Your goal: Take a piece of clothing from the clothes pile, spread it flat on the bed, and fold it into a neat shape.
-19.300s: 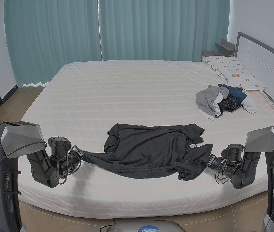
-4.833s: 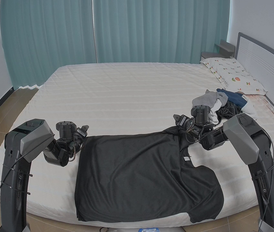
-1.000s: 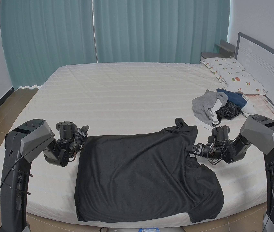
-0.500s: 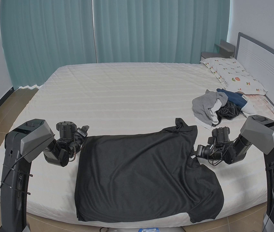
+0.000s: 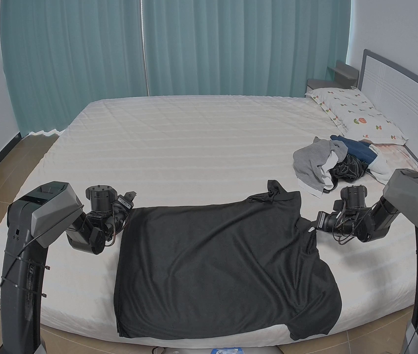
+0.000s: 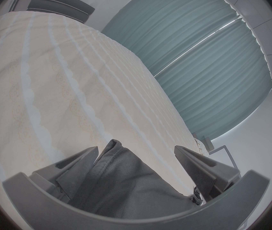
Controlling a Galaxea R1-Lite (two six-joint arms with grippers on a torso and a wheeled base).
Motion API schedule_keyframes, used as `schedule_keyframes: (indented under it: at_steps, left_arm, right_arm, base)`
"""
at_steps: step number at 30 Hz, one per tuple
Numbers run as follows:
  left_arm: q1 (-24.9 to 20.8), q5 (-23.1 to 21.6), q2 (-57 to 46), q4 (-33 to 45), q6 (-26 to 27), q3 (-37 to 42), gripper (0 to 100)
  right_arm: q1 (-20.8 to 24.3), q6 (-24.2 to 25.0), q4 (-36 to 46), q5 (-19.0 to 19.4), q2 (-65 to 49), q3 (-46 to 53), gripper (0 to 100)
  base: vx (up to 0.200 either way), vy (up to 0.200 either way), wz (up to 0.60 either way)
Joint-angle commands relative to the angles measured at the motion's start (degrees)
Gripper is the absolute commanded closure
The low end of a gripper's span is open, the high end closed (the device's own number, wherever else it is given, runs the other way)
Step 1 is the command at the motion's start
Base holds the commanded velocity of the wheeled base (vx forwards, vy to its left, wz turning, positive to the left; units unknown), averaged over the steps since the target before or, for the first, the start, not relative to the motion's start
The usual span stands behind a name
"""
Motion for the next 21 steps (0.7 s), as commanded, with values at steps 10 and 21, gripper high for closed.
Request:
schedule_keyframes:
  at_steps: [10, 21]
  left_arm:
    - [0.04, 0.07, 0.02, -0.05, -0.04, 0.1, 0]
    - [0.04, -0.02, -0.15, -0.14, -0.04, 0.27, 0]
  right_arm:
    - [-4.28, -4.43, -0.55, -0.58, -0.85, -0.76, 100]
    - [-5.25, -4.87, -3.1, -0.76, -1.9, -0.32, 100]
  base:
    - [0.0, 0.0, 0.0]
    - [0.0, 0.0, 0.0]
